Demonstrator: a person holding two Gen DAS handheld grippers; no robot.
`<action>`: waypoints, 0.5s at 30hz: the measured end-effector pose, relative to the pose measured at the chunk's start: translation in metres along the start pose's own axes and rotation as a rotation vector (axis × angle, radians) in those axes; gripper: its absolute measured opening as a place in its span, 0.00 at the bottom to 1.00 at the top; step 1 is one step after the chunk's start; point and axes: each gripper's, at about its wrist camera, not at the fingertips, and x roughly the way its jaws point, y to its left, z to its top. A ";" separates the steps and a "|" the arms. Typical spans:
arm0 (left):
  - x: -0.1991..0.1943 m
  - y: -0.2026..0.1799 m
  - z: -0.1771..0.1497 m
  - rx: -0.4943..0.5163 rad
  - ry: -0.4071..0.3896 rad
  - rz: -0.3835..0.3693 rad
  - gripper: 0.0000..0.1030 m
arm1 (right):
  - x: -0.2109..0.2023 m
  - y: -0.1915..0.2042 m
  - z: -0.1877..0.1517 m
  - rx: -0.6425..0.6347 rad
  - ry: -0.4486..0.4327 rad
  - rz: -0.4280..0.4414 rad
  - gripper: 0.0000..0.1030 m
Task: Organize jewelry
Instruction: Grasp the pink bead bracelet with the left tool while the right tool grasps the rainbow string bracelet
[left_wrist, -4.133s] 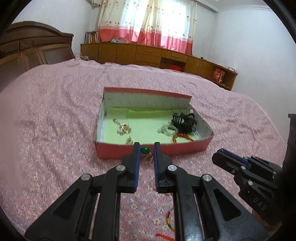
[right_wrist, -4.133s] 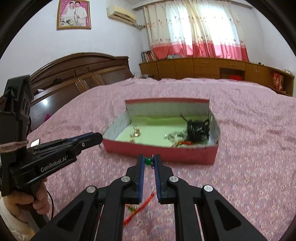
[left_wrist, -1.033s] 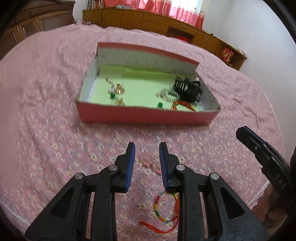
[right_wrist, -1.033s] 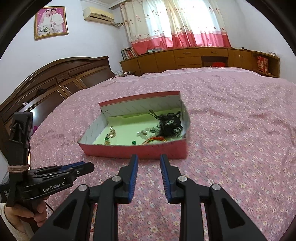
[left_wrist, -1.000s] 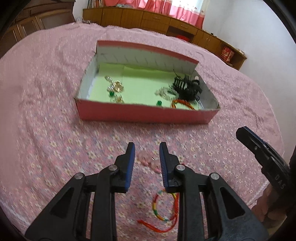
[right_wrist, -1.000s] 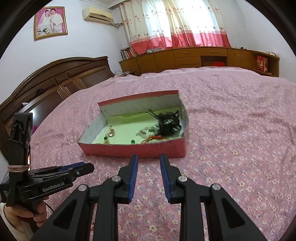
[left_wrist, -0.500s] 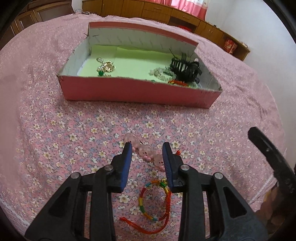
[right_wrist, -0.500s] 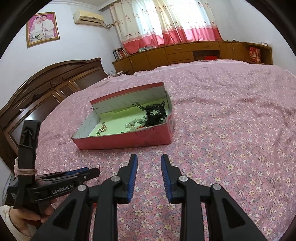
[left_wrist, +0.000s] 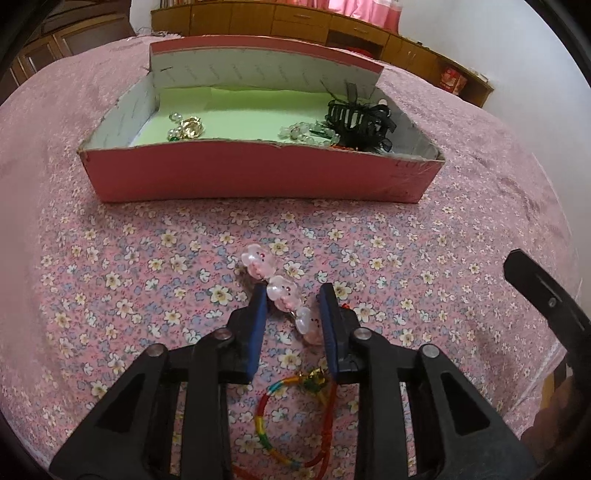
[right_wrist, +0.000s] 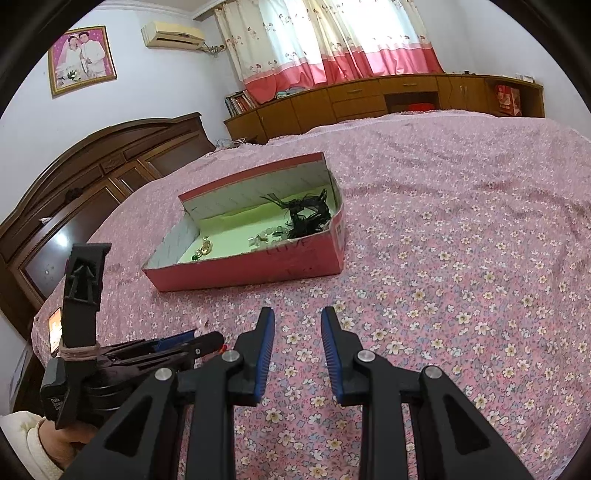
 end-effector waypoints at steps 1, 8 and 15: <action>0.000 0.000 0.001 0.005 -0.002 0.000 0.19 | 0.001 0.001 -0.001 0.000 0.003 0.001 0.28; -0.011 0.002 0.000 0.033 -0.016 -0.002 0.19 | 0.004 0.006 -0.004 -0.008 0.027 0.010 0.28; -0.039 0.022 0.002 0.034 -0.055 0.033 0.19 | 0.007 0.020 -0.007 -0.025 0.064 0.042 0.28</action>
